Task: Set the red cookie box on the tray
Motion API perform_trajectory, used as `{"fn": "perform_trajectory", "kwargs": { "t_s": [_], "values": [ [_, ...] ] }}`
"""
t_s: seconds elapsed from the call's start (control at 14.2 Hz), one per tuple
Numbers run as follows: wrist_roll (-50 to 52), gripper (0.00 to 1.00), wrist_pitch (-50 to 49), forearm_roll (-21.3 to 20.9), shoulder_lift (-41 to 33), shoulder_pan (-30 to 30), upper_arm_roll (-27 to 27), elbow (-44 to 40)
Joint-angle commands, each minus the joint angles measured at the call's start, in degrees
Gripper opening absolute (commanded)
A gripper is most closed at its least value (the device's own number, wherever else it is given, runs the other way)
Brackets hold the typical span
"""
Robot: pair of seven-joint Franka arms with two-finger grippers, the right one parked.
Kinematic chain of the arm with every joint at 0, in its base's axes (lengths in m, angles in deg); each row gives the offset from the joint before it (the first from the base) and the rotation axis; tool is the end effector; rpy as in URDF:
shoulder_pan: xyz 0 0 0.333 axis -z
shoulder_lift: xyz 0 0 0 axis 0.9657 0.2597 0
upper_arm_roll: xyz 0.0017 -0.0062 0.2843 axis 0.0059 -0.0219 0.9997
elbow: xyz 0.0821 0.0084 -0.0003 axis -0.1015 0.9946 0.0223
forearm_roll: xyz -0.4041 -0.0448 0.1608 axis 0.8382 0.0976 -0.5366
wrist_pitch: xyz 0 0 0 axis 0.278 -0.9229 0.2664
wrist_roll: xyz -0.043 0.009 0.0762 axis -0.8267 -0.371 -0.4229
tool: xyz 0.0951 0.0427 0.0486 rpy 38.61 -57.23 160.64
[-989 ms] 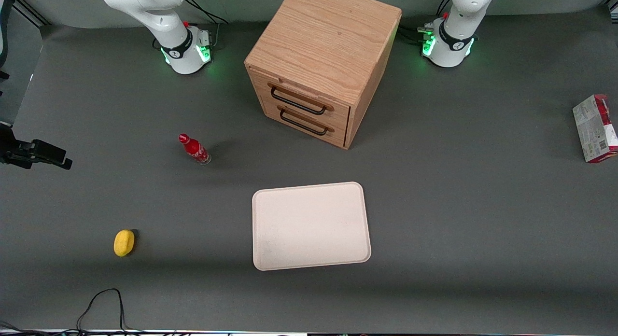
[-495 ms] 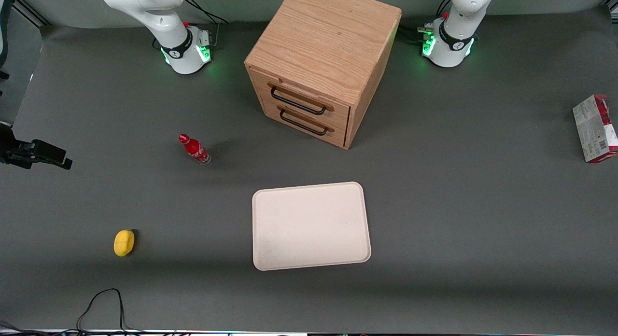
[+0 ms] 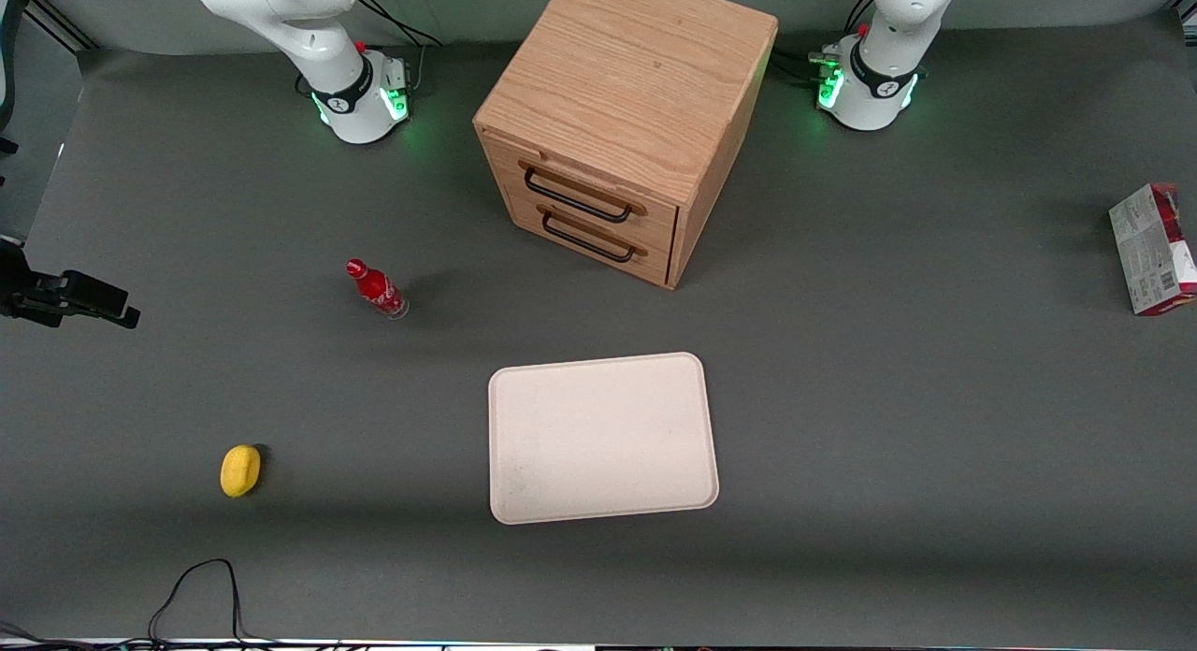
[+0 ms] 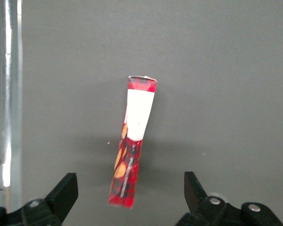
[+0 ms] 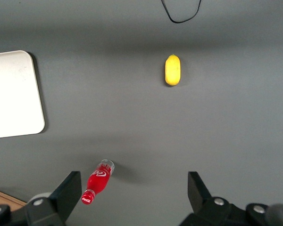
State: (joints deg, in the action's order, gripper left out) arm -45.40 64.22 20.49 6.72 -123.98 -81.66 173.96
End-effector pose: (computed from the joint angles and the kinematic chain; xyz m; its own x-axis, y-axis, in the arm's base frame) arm 0.4075 0.4545 0.3145 0.9906 0.1370 0.0048 0.1369 -0.9905 0.0100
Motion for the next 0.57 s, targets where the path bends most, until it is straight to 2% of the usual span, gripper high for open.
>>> {"fn": "perform_trajectory", "kwargs": {
  "t_s": [0.0, 0.21, 0.49],
  "values": [
    [0.70, 1.00, 6.26, 1.27, 1.82, 0.69, 0.36, 3.58],
    [0.61, 1.00, 11.62, 1.44, 6.56, 0.17, 0.36, 3.59],
    [0.96, 1.00, 14.88, 2.49, 9.29, 0.25, 0.36, 3.67]
  ]
}}
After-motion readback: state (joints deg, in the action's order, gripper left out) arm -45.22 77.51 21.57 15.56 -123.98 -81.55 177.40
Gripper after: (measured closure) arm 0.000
